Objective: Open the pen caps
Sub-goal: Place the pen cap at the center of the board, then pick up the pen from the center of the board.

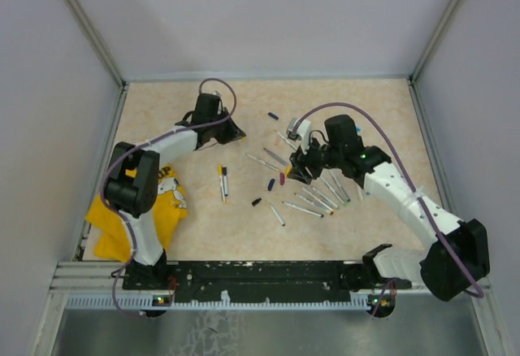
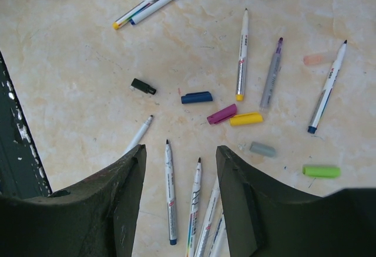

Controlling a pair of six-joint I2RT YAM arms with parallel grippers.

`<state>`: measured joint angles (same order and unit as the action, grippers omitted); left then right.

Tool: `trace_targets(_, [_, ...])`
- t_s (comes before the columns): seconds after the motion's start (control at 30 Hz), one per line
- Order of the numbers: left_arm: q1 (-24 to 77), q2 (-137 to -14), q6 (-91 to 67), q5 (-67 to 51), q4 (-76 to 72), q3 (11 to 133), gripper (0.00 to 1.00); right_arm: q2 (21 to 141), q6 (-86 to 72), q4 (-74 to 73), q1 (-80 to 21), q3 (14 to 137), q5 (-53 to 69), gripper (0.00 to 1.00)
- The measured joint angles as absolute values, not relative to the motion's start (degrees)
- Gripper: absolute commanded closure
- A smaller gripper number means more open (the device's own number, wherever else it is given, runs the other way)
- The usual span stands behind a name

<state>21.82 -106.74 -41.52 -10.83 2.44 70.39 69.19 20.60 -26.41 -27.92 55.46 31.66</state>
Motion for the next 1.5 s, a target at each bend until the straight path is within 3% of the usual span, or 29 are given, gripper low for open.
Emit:
trace_targets(0.13, [22.1,-110.1,-40.9,-8.9,6.0,73.6,0.96,69.2,20.6,-26.2,-27.8,55.5,31.6,0.48])
trace_targets(0.27, [22.2,-112.0,-39.9,-6.2,8.9,75.3,0.81,69.1,20.6,-26.0,-27.8,55.2,31.6,0.48])
trace_targets(0.4, [22.2,-113.3,-39.1,-3.6,10.8,76.8,0.74,69.1,20.6,-26.2,-27.7,54.7,31.6,0.48])
trace_targets(0.87, [22.2,-115.5,-38.1,0.1,13.6,77.9,0.72,69.1,20.6,-26.2,-27.2,54.7,31.6,0.48])
trace_targets(1.07, [22.2,-109.8,-35.6,0.0,13.5,75.2,0.68,69.1,20.6,-26.2,-27.1,54.7,31.8,0.48])
trace_targets(1.23, [22.1,-96.3,-30.3,-5.5,7.0,65.9,0.52,69.0,20.6,-26.2,-27.1,54.7,32.0,0.48])
trace_targets(1.5, [22.1,-73.0,-27.9,-17.1,-11.5,37.8,0.06,68.2,21.1,-26.2,-26.7,54.7,33.1,0.48])
